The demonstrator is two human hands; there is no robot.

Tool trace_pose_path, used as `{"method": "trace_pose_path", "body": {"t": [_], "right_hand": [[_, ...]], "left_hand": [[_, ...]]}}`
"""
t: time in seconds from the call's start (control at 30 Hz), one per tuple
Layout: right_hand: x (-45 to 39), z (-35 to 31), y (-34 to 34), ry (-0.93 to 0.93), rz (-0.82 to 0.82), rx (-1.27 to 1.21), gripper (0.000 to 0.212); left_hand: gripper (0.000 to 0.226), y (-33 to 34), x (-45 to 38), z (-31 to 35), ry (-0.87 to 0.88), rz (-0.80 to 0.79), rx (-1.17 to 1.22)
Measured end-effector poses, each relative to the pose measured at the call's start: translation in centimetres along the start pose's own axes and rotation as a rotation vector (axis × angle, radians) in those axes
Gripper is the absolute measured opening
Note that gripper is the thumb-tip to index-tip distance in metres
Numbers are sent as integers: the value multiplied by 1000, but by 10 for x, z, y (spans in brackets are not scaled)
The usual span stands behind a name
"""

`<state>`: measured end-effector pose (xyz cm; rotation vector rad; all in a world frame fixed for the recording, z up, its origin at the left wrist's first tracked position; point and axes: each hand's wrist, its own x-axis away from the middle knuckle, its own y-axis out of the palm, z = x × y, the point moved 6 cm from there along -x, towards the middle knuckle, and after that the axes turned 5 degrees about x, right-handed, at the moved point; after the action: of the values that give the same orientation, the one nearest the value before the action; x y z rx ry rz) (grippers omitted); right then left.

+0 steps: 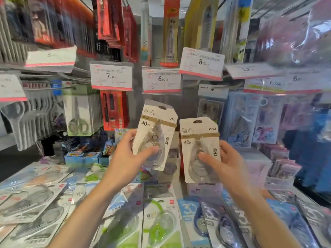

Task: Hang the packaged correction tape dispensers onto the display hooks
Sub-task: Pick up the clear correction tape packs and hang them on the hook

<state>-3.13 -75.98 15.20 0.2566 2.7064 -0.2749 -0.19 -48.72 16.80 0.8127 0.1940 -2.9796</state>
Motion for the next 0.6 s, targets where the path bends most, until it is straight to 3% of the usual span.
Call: {"method": "trace_pose_path", "body": {"t": [0.27, 0.6], "right_hand": [[-19, -15, -3, -69, 39, -32, 29], [-31, -78, -10, -311, 30, -66, 27]], "left_hand": [[43, 0, 1, 24, 135, -26, 27], [46, -7, 1, 57, 237, 23, 27]]}}
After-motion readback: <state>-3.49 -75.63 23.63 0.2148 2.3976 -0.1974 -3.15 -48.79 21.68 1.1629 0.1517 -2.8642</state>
